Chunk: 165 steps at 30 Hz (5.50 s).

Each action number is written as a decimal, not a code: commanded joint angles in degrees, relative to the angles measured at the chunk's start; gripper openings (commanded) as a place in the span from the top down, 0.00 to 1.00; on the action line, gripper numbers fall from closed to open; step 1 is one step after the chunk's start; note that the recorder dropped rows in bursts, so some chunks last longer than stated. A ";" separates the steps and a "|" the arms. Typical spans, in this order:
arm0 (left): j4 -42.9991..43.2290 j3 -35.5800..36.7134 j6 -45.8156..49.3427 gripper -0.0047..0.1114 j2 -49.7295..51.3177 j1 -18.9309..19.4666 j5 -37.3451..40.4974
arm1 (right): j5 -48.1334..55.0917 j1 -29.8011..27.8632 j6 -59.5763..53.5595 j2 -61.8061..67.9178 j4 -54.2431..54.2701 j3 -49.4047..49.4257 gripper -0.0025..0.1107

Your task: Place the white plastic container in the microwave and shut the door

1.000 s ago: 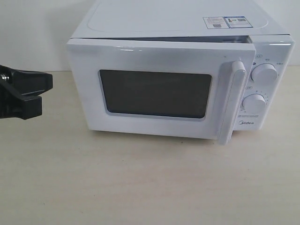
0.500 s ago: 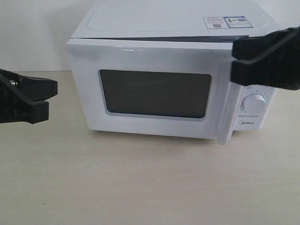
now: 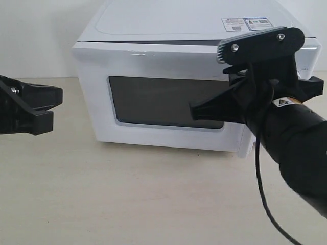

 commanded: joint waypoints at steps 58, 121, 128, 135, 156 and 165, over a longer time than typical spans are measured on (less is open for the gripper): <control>2.56 0.29 -0.46 0.92 0.04 0.01 -1.41 | 23.22 -3.71 -7.16 -15.82 -2.66 -0.74 0.98; 2.56 0.29 -0.46 0.92 0.04 0.01 -2.00 | 51.84 -35.39 21.28 -72.96 -24.94 24.96 0.98; 2.56 0.29 -0.46 0.92 0.04 0.01 -2.00 | 51.17 -35.39 53.76 -76.16 -54.20 31.53 0.98; 2.56 0.29 -0.46 0.92 0.04 0.01 -2.00 | 52.37 -35.39 55.86 -80.67 -56.60 35.72 0.98; 2.56 0.29 -0.46 0.92 0.04 0.01 -2.23 | 68.89 -41.43 55.56 -81.16 -66.36 35.72 0.98; 2.56 0.29 -0.46 0.92 0.04 0.01 -2.58 | 68.89 -48.47 55.56 -81.16 -66.36 35.72 0.98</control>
